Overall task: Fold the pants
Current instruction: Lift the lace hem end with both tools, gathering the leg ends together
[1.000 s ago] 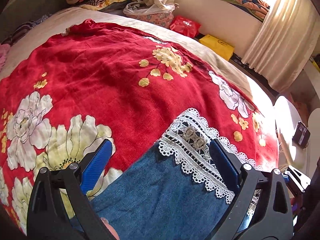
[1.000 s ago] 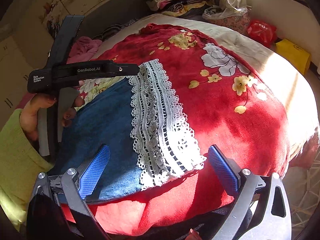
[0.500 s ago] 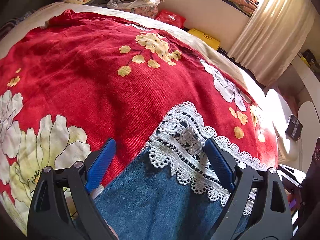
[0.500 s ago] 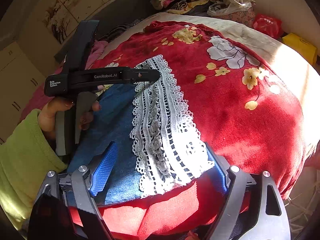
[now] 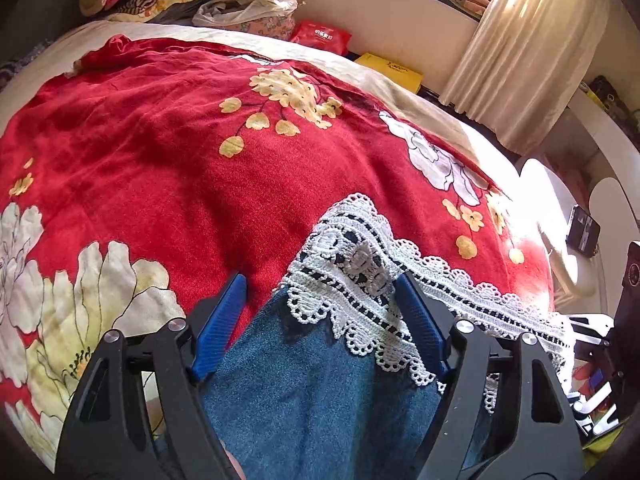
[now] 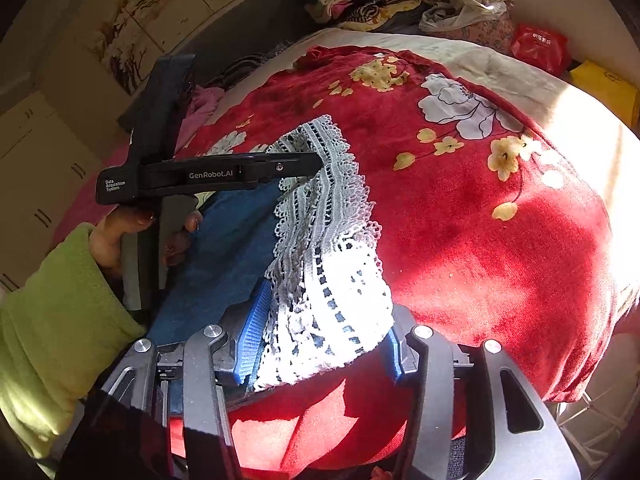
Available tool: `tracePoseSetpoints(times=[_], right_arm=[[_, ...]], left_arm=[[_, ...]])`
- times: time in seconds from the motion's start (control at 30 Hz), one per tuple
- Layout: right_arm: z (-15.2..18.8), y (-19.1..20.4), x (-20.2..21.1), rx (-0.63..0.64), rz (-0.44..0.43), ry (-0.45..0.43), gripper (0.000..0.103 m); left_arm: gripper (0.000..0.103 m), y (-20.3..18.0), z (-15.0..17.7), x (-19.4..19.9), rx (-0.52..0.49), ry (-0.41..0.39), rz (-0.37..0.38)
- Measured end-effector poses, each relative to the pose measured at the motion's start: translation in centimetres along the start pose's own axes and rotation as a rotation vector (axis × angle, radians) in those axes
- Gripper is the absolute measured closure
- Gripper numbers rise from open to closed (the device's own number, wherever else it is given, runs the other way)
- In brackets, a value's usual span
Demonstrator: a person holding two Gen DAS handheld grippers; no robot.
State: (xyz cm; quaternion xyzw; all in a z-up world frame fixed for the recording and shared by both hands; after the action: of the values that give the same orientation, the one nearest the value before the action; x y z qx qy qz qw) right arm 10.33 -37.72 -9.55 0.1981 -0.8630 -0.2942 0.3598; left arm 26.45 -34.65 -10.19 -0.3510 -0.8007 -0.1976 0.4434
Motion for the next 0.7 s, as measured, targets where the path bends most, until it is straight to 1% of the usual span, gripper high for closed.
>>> tracePoseSetpoints(times=[0.03,0.07,0.13,0.2,0.27,0.3,0.37,0.47,0.57,0.63,0.7], right_arm=[[0.0,0.2,0.0,0.006,-0.001,-0.002,0.062],[0.1,0.4,0.0,0.007,-0.006,-0.001,0.063],[0.1,0.2,-0.2,0.001,-0.004,0.006,0.063],[0.1,-0.1,-0.6,-0.015,-0.001,0.013,0.065],[0.2,-0.4,-0.7,-0.034,-0.003,0.013,0.067],[0.1,-0.5,-0.6,-0.044,-0.004,0.012,0.069],[0.1,-0.3,-0.3,-0.052,-0.011,0.004,0.071],[-0.1,0.4,-0.1,-0.043,-0.024,-0.004,0.074],[-0.6,1.5,0.4,-0.026,-0.045,-0.021,0.075],[-1.0,2.5,0.7,-0.015,-0.064,-0.031,0.075],[-1.5,3.7,1.2,0.021,-0.074,-0.045,0.075]], left_arm=[[0.053,-0.2,0.1,0.3,0.003,0.0,0.029],[0.053,-0.4,0.2,0.6,-0.002,-0.003,0.037],[0.054,-0.7,0.4,0.6,-0.025,0.002,0.03],[0.056,-0.8,0.5,0.5,-0.026,0.007,0.018],[0.064,-0.6,0.4,0.3,-0.012,0.011,-0.004],[0.071,-0.4,0.3,0.2,-0.004,0.01,-0.025],[0.076,-0.2,0.2,0.1,0.017,0.016,-0.032],[0.083,-0.5,0.2,0.5,0.012,0.01,-0.04],[0.087,-0.3,0.2,1.5,0.029,-0.008,-0.031],[0.088,-0.1,0.3,2.5,0.043,-0.029,-0.022],[0.089,0.3,0.4,3.6,0.061,-0.051,-0.009]])
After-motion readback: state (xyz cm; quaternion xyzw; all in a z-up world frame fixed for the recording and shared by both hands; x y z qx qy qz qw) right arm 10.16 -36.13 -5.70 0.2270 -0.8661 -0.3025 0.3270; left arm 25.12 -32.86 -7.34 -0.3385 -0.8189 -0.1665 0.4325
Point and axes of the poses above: each gripper's, at about its wrist camera, not at the fingertips, and x roughly against the way its jaws point, y to its left, z to its underside, the point moved 6 cm from there along -x, roughly the way its jaws point, and after that the axes turned 15 degrees about -z, right-handed, at the moved point
